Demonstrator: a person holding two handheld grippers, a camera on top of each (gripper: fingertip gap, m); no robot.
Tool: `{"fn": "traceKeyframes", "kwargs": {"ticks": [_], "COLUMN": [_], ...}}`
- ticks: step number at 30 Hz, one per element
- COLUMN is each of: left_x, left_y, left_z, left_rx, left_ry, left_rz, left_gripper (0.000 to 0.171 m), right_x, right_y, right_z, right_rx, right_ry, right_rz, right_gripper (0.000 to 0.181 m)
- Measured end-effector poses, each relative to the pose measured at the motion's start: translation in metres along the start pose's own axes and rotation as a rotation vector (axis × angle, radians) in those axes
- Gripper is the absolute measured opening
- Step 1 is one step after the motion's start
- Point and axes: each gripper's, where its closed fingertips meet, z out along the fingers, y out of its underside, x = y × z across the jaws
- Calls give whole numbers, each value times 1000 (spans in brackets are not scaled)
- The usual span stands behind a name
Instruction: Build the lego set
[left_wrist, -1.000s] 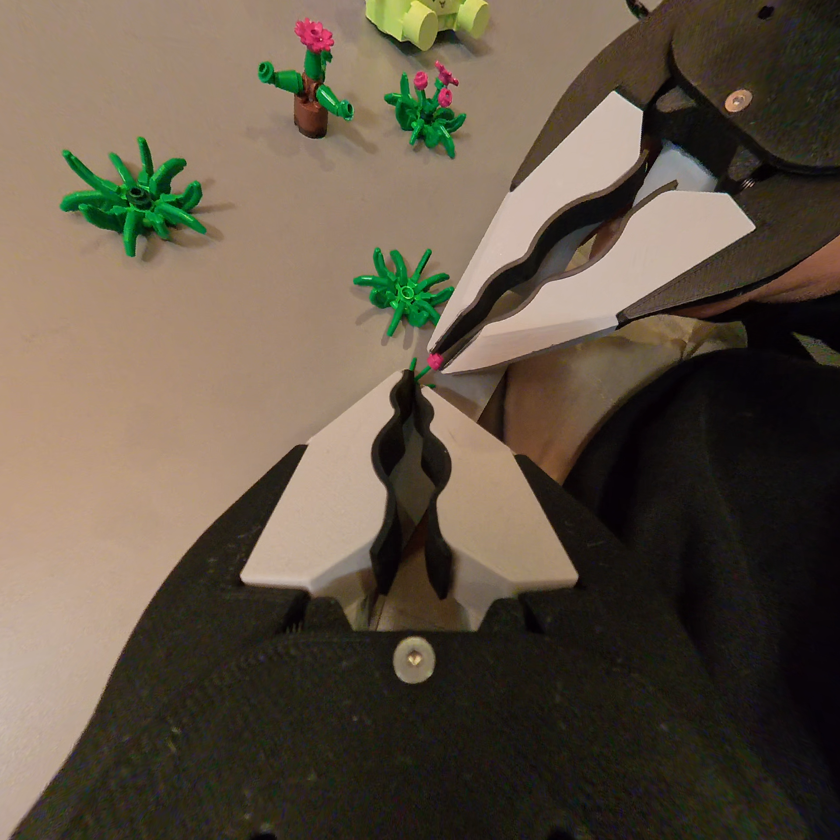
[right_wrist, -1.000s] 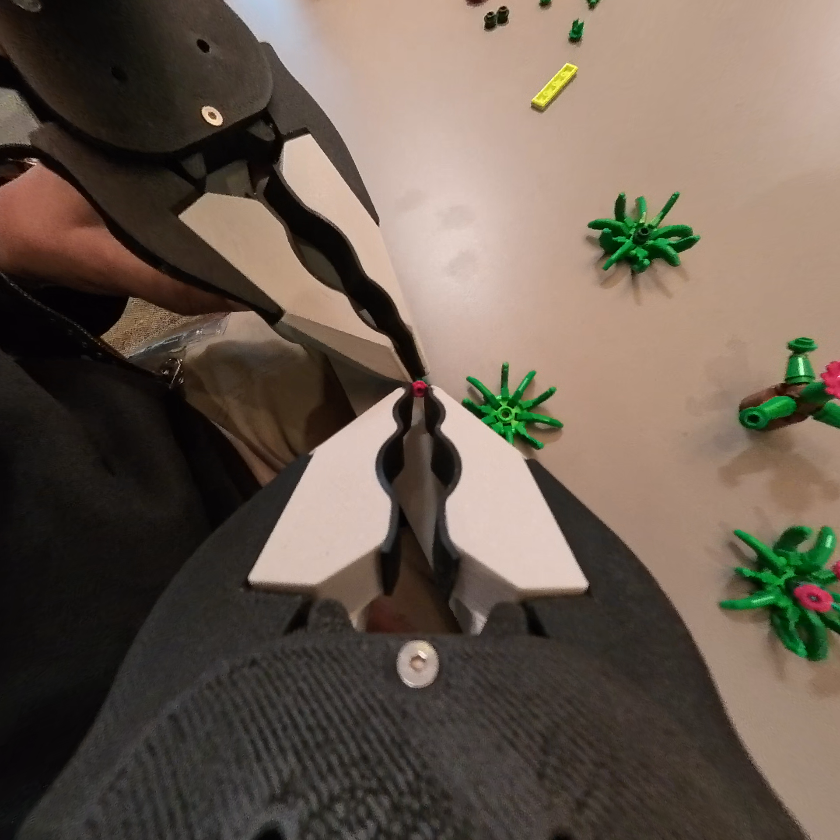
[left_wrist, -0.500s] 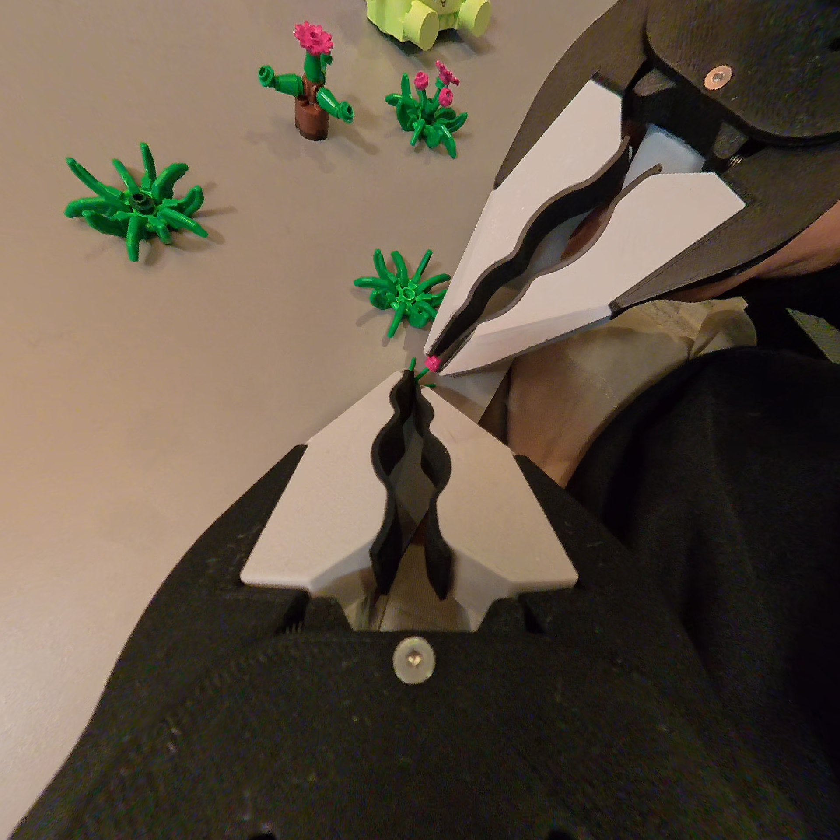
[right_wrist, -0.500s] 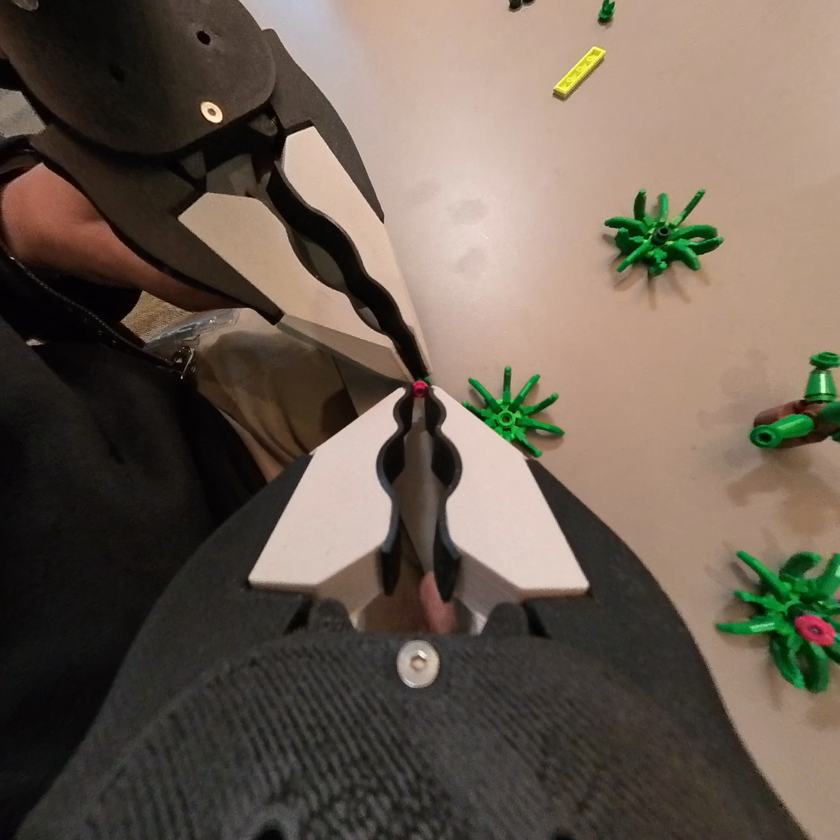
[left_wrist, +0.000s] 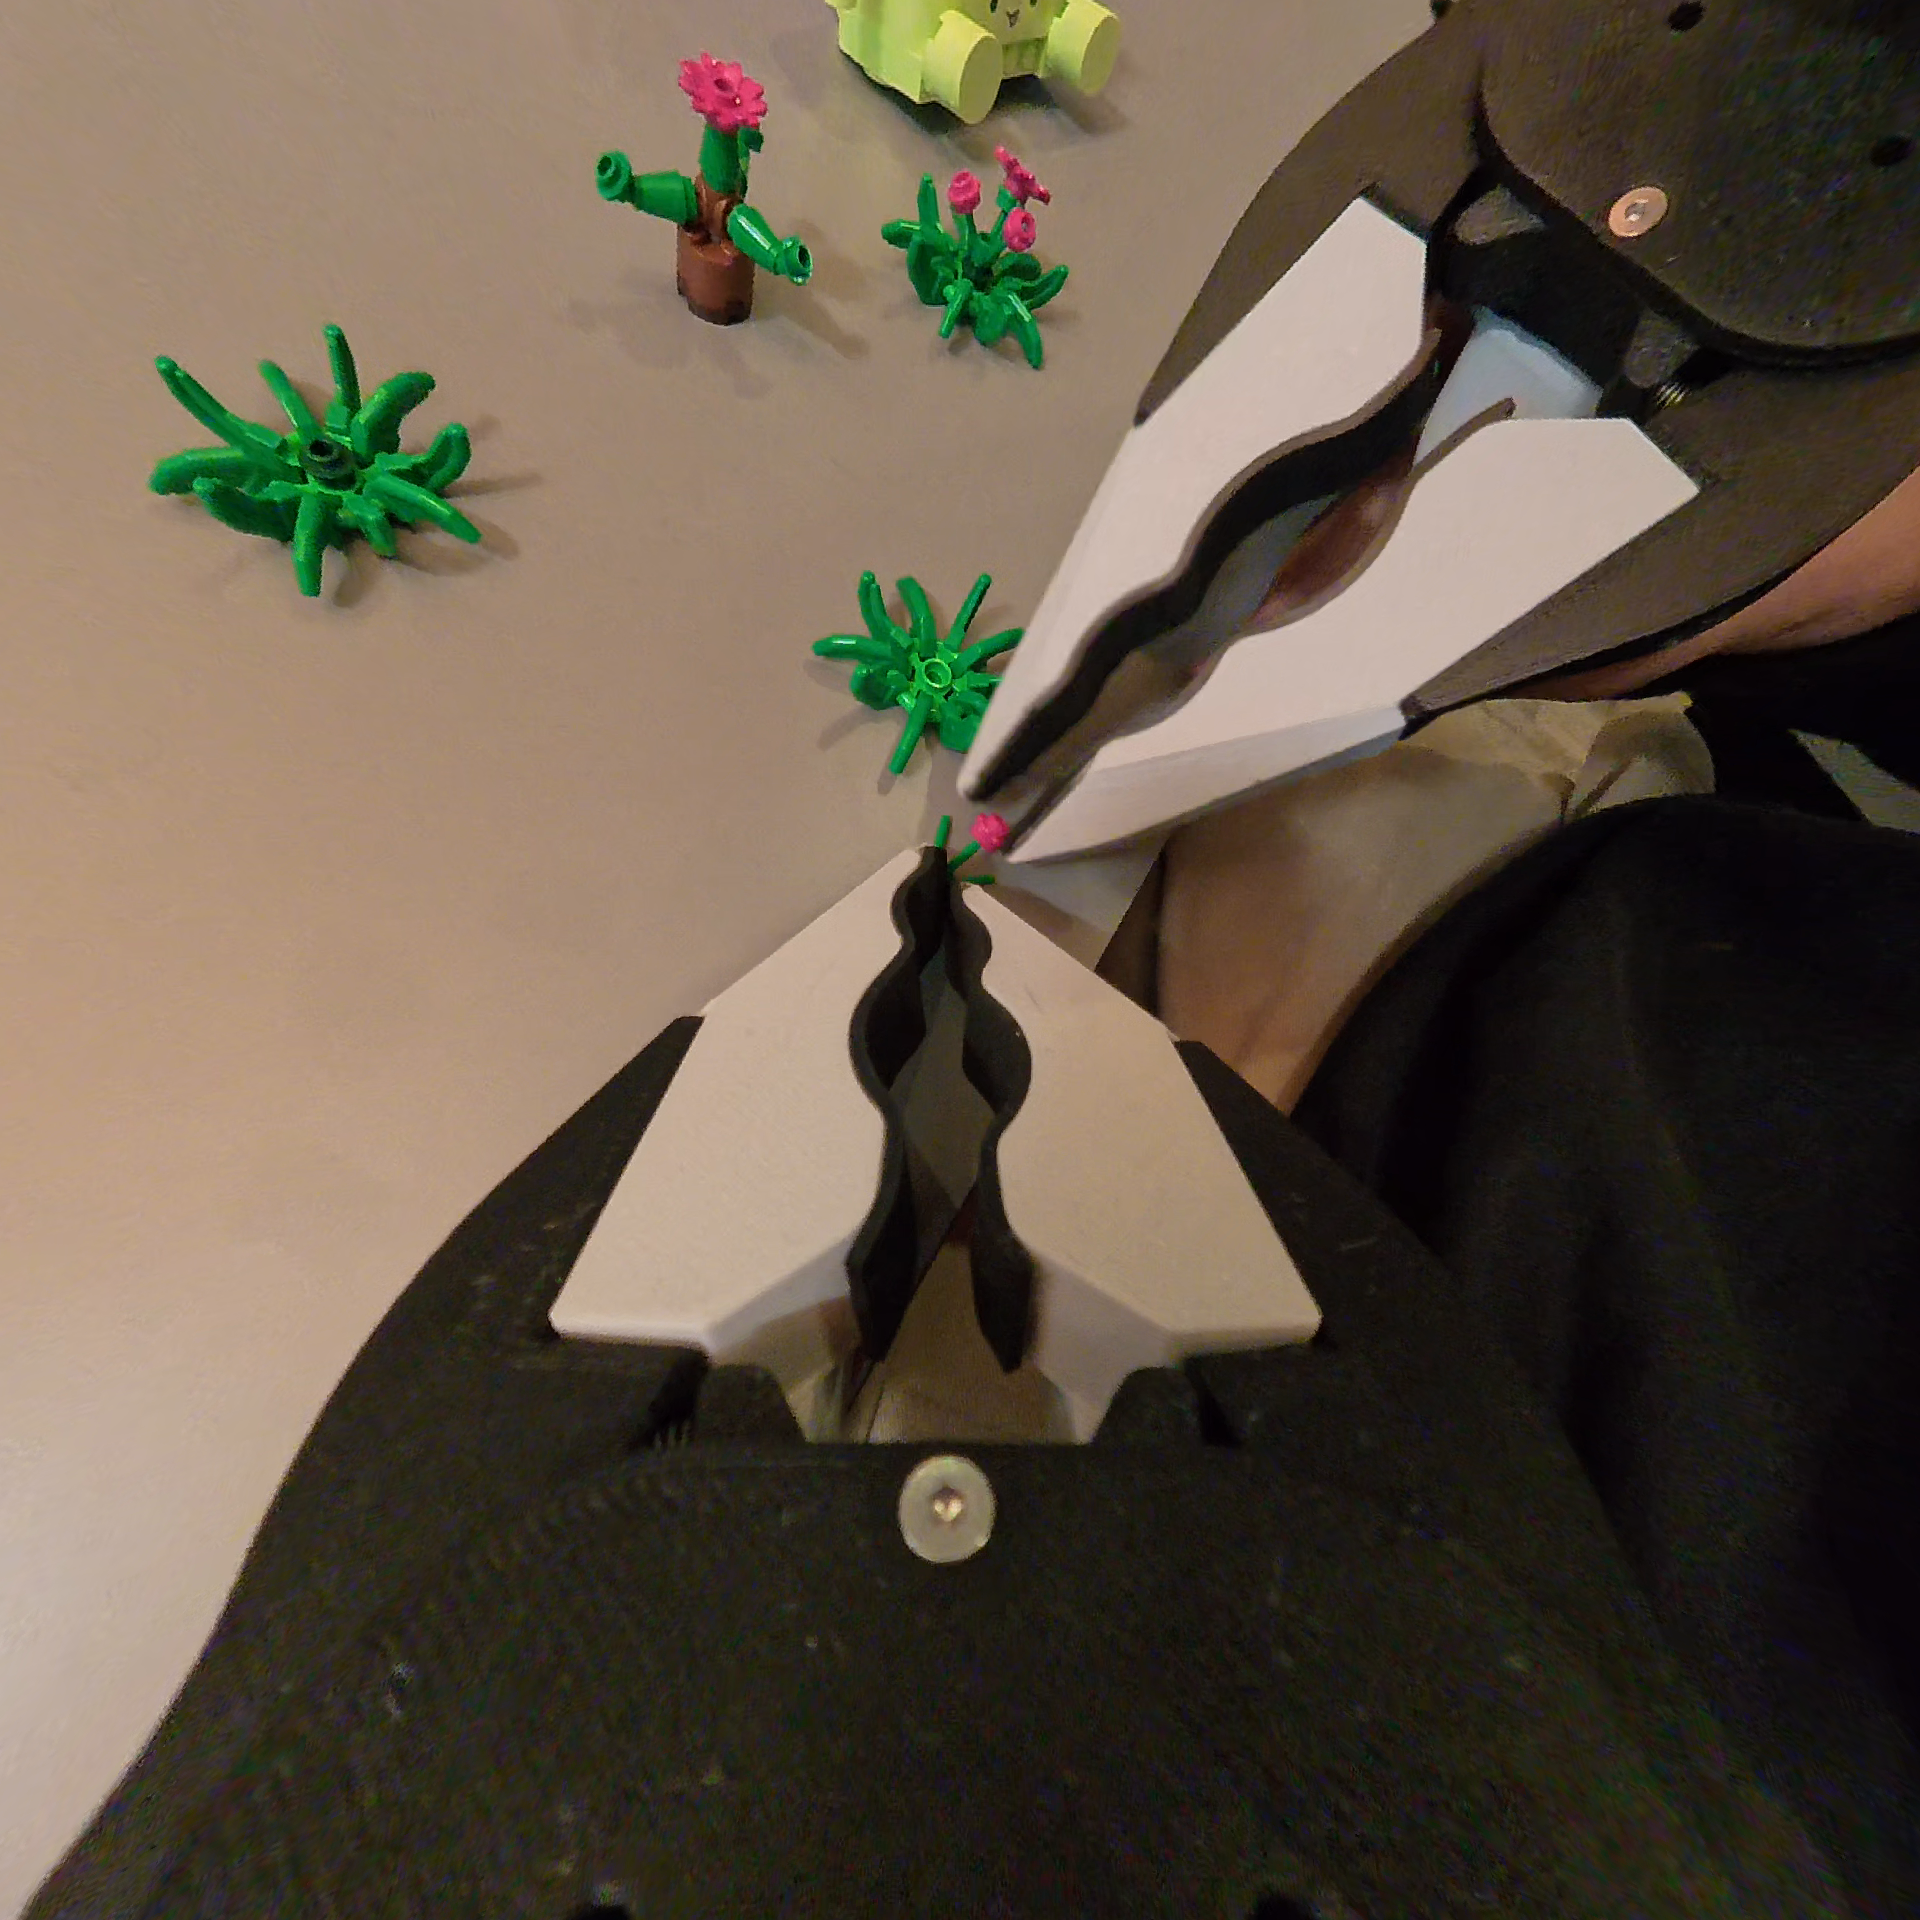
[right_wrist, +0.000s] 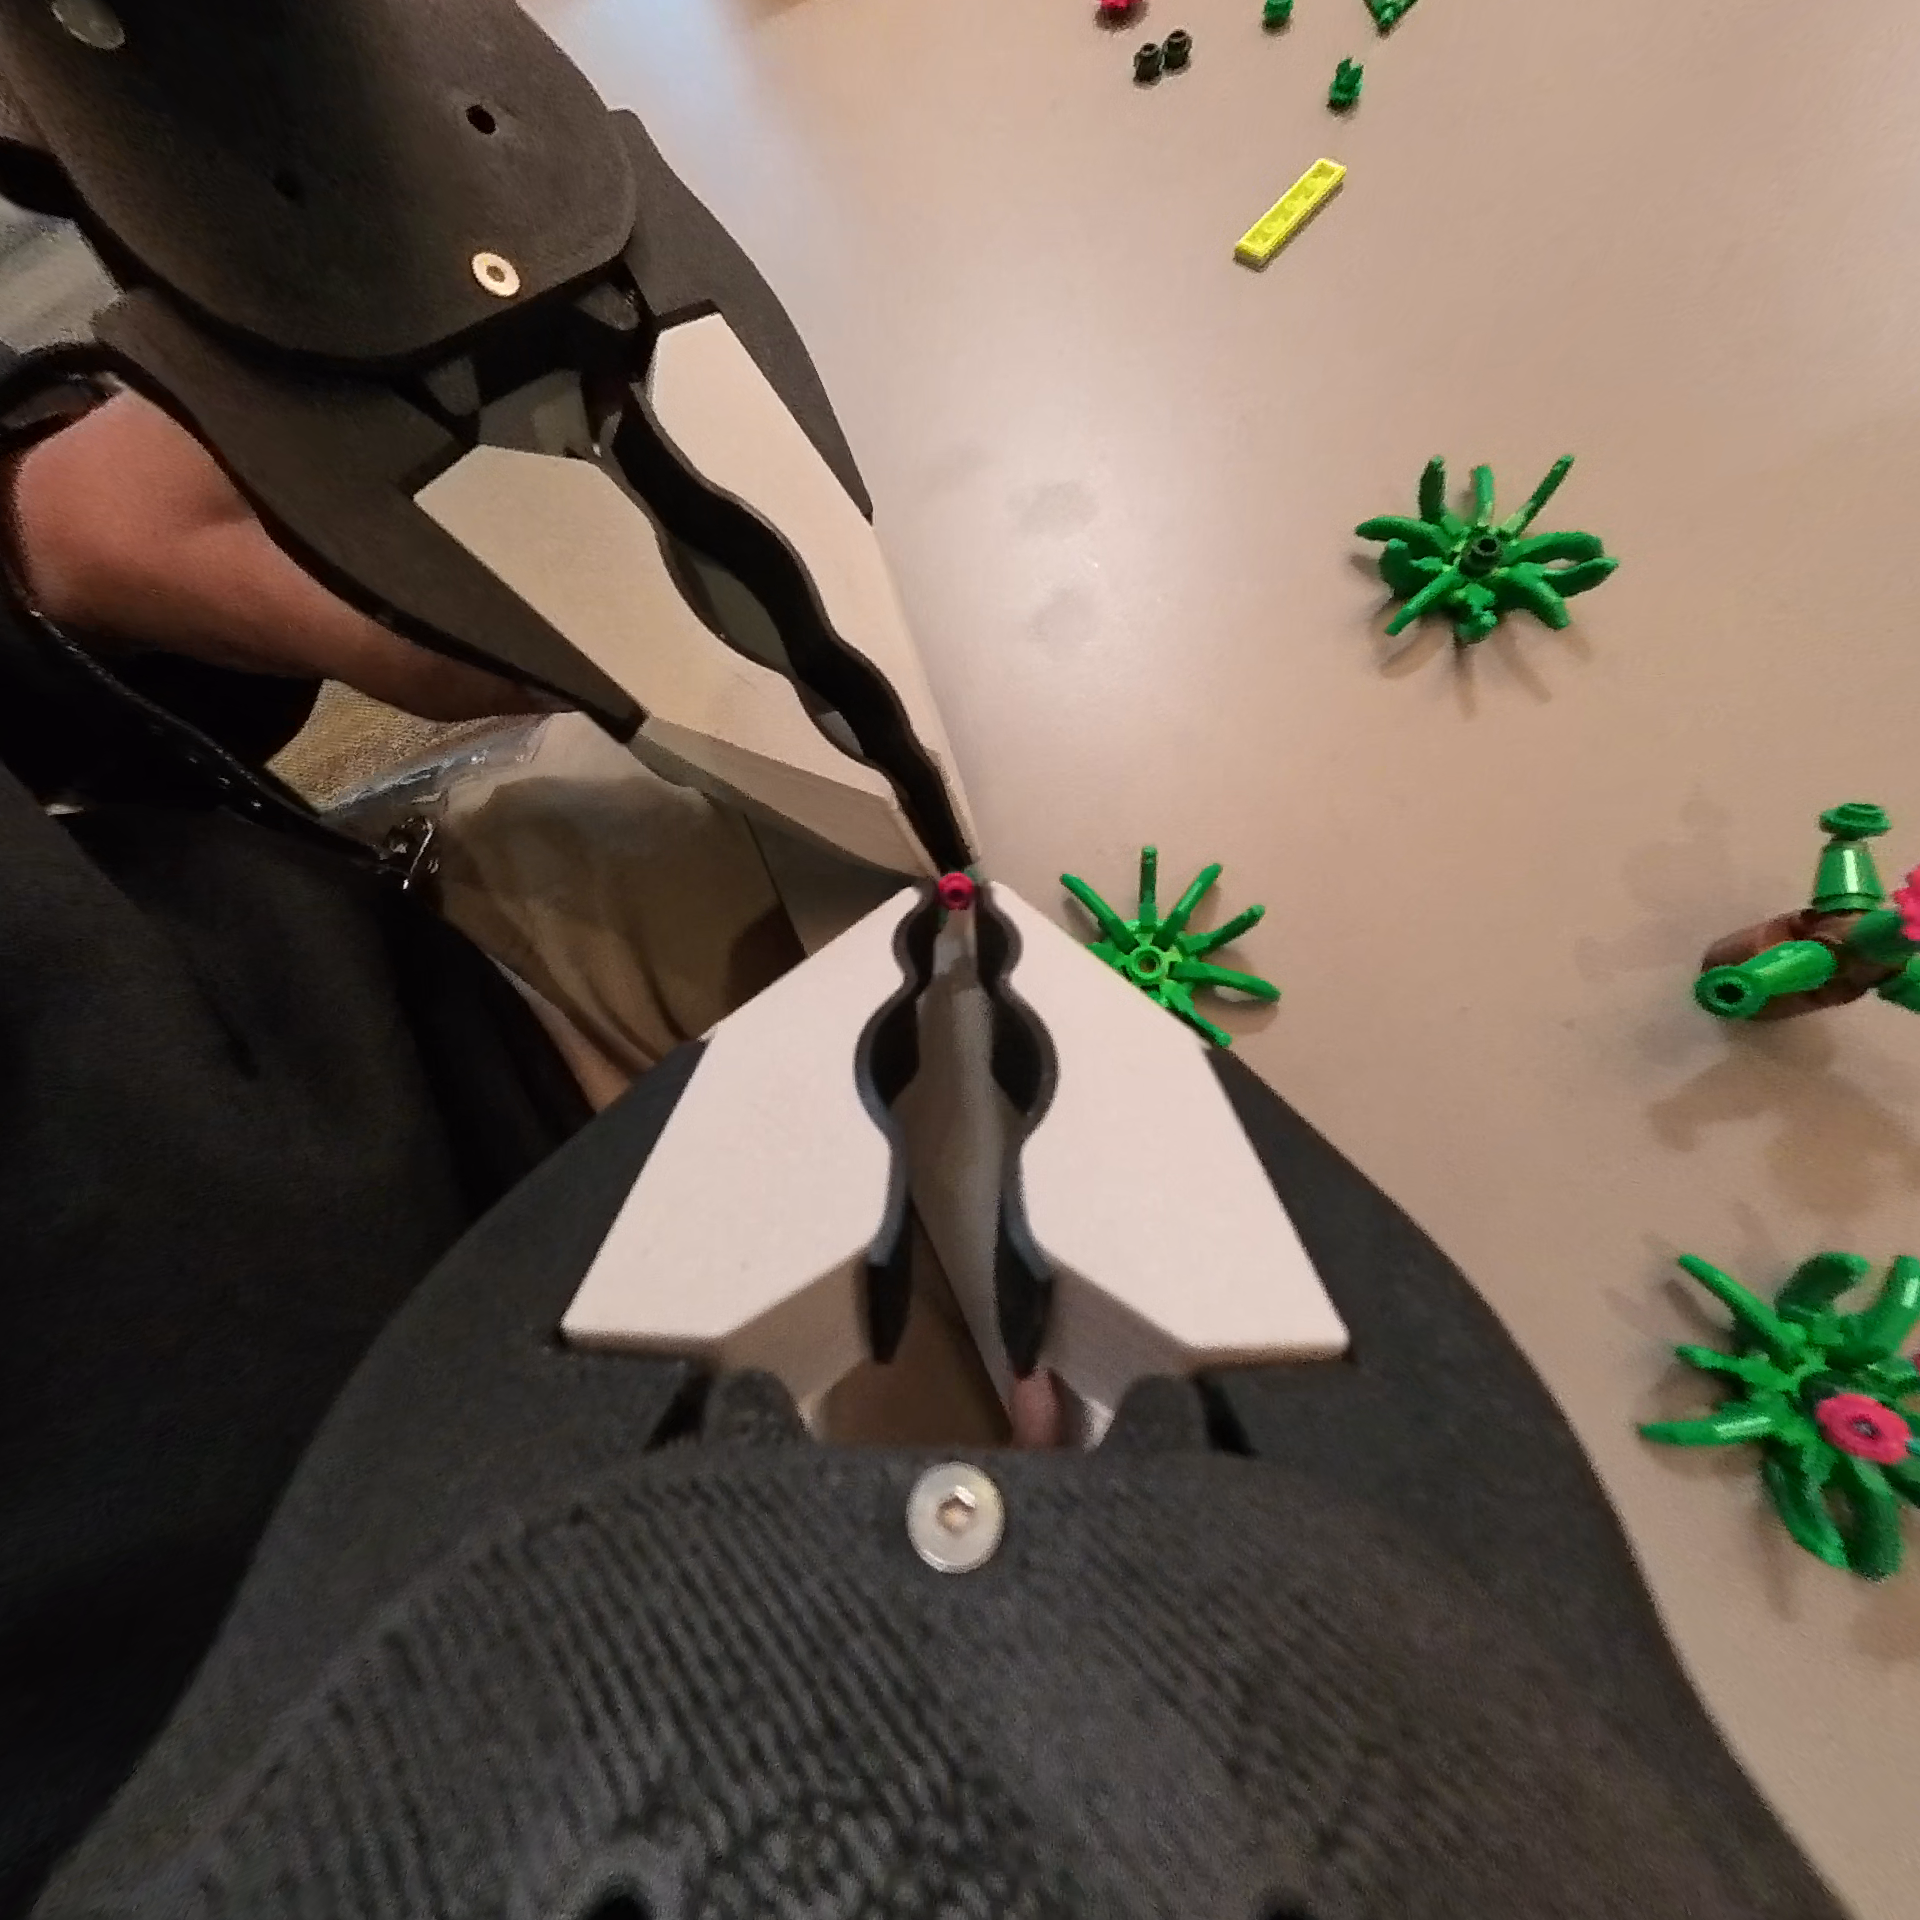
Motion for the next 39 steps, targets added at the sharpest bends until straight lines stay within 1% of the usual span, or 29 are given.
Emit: {"fn": "traceKeyframes", "kwargs": {"ticks": [1, 5, 10, 21, 26, 30, 34, 37, 39], "left_x": [0, 0, -3, -7, -10, -10, -10, -11, -11], "left_y": [0, 0, 0, 0, -1, -1, -2, -4, -7], "left_z": [0, -2, -5, -11, -14, -15, -16, -18, -21], "left_rx": [1, 9, 24, 50, 73, 79, 91, 115, 141], "left_ry": [-3, 5, 7, 19, 41, 40, 50, 69, 93], "left_rz": [4, 5, -13, -34, -72, -69, -81, -109, -135], "left_gripper": [0, 0, 0, 0, 0, 0, 0, 3, 6], "right_x": [1, -4, -7, -9, -3, -9, -8, -5, -5], "right_y": [0, -2, -1, -2, -3, -7, -5, 0, 0], "right_z": [0, -3, -4, -9, -8, -5, 4, 10, 9], "right_rx": [7, 46, 76, 138, 117, 126, 83, 45, 53], "right_ry": [7, 9, 30, 67, 127, 108, 118, 120, 118], "right_rz": [-1, -29, -70, -95, -109, -121, -136, -120, -116], "right_gripper": [12, 19, 18, 19, 17, 16, 17, 9, 0]}}
